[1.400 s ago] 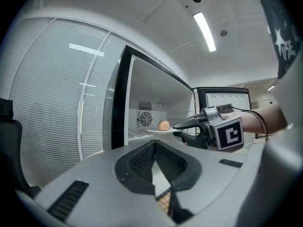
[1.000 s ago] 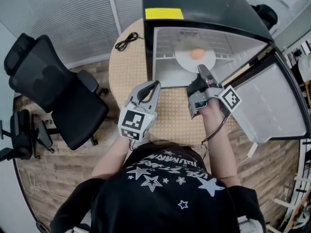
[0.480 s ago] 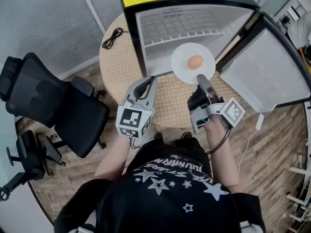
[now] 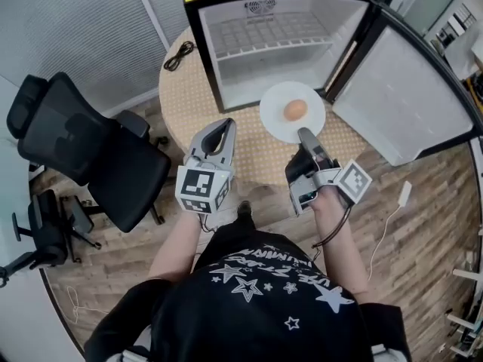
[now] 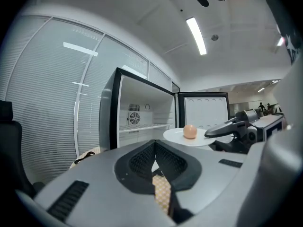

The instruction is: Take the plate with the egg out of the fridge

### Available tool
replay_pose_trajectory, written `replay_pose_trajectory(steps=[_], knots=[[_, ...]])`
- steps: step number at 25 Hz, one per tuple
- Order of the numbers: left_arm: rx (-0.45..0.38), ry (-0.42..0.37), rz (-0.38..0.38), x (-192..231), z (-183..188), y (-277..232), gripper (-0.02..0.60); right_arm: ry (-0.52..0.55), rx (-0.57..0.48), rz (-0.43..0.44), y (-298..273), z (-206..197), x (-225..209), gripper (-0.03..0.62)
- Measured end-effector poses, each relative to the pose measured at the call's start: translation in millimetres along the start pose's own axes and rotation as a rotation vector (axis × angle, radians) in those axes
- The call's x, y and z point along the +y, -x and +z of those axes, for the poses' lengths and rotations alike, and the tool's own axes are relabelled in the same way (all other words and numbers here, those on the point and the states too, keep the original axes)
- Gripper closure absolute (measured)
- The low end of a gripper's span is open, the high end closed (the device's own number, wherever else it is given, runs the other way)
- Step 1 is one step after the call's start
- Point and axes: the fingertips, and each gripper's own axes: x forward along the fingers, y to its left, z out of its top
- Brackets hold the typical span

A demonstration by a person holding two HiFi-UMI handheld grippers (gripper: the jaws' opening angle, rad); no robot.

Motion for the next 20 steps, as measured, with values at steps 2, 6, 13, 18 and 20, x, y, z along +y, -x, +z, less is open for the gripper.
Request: replay_pose_trajectory(steps=[2,6,13,18,20], knots=[[-0.002,-0.015,0.018,-16,4,23,0.574,0.003,0.016,0.002,28,-8,3,0.536],[0.019,-0.015,0.048,-28,-1,41,0.574,-0.01,0.047,-0.003,47,-13,-3,0.536],[0.021,-0.02,0.11,-57,-4,99,0.574,-0.035,0.089,-0.003,100,-34,-4,0.536],[0.036,-0.01,0.172,-74,-10,145,0.574,-0.047,0.122,-0.005,134,-50,-9,0.536],[0.052,-0.005,0.191,-78,-14,159,0.574,-0.058,0.132,-0.011,140,-53,-14,0.536]])
